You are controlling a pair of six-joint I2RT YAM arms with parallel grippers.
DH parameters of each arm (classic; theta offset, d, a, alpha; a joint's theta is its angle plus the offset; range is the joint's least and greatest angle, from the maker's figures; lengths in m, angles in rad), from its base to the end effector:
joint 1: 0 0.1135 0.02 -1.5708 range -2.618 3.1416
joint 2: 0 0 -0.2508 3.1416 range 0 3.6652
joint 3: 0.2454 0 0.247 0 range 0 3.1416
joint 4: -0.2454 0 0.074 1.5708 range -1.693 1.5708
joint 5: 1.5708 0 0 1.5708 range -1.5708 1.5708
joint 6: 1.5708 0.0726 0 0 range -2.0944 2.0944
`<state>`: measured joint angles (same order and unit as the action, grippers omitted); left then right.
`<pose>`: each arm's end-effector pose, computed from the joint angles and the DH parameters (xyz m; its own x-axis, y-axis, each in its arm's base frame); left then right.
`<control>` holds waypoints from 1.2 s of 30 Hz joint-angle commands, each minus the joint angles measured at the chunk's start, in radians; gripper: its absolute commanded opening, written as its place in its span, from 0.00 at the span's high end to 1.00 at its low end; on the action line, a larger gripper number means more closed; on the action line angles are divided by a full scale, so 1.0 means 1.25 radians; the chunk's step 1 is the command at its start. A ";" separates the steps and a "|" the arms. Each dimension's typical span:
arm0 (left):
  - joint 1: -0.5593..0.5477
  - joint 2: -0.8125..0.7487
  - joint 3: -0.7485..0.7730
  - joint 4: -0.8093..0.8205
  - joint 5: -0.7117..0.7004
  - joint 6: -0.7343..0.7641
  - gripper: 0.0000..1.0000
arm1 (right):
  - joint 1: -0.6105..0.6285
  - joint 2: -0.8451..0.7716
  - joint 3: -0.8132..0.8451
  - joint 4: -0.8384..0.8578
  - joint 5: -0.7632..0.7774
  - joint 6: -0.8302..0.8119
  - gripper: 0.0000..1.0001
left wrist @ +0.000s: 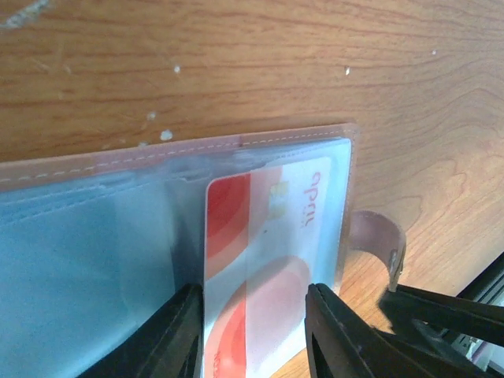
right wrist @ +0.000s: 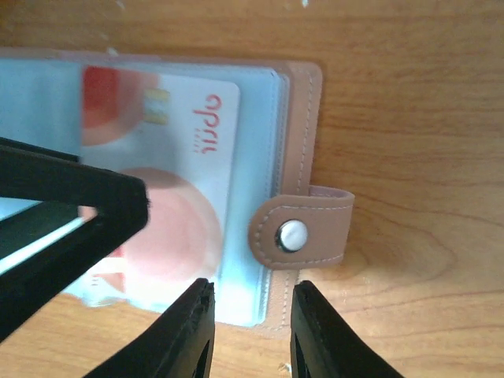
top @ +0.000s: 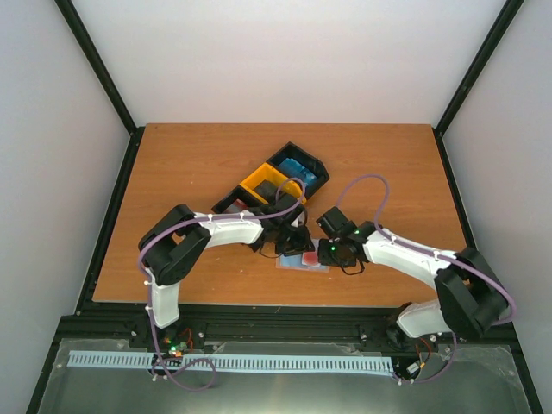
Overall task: Put the credit cards into the card holder
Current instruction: Insert the credit card into the card holder.
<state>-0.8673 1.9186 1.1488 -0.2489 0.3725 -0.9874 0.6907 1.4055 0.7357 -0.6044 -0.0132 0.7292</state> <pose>0.2344 -0.3172 0.1050 -0.9993 -0.0237 -0.0303 -0.0004 0.7936 -0.6084 0.1895 0.1579 0.1190 -0.9761 0.0576 -0.2095 0.0139 0.9788 0.2041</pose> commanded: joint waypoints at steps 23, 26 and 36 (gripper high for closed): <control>-0.021 0.008 0.069 -0.067 0.051 0.074 0.68 | 0.007 0.066 0.004 -0.016 0.006 0.011 0.77; -0.022 0.018 0.080 -0.080 0.050 0.076 0.67 | 0.007 0.066 0.005 -0.012 0.006 0.012 0.77; -0.022 -0.038 0.112 -0.168 -0.042 0.098 0.48 | 0.007 -0.082 0.010 -0.006 0.006 0.047 0.75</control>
<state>-0.8841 1.9305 1.2308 -0.3904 0.3809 -0.8997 0.6910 1.3994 0.7391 -0.6262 -0.0078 0.7563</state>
